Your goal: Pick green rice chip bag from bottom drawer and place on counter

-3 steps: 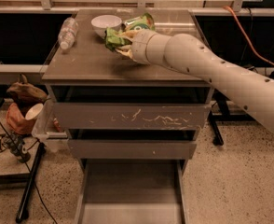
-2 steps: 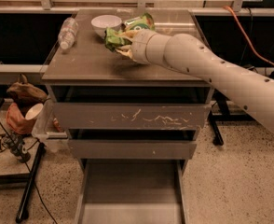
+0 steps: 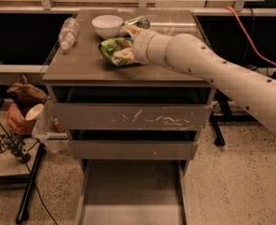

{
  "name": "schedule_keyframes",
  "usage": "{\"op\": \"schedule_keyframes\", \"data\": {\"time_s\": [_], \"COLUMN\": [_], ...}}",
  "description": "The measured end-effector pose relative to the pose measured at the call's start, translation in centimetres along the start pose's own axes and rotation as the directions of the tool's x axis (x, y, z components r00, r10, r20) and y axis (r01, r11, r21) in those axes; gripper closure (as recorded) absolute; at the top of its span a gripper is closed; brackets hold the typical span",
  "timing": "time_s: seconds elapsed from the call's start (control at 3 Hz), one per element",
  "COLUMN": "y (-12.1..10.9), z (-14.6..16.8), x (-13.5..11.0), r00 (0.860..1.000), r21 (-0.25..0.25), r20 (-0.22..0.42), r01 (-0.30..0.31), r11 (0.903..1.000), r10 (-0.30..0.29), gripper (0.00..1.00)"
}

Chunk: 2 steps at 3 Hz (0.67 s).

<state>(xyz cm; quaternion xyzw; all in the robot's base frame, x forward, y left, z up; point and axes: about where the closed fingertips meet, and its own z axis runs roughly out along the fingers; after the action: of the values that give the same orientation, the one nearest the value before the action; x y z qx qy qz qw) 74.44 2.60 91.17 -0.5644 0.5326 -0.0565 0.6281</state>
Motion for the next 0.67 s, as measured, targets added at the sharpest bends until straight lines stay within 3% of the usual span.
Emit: {"op": "schedule_keyframes", "data": {"time_s": [0.33,0.67], "y": [0.0,-0.02], "z": [0.0,-0.06], "x": [-0.01,-0.13], "r00": [1.0,1.0], "r21": [0.0,0.001], "r20": [0.0,-0.001], "r01": [0.0,0.0], "r11": [1.0,1.0], "r10": [0.0,0.0], "gripper": [0.0,0.0]}}
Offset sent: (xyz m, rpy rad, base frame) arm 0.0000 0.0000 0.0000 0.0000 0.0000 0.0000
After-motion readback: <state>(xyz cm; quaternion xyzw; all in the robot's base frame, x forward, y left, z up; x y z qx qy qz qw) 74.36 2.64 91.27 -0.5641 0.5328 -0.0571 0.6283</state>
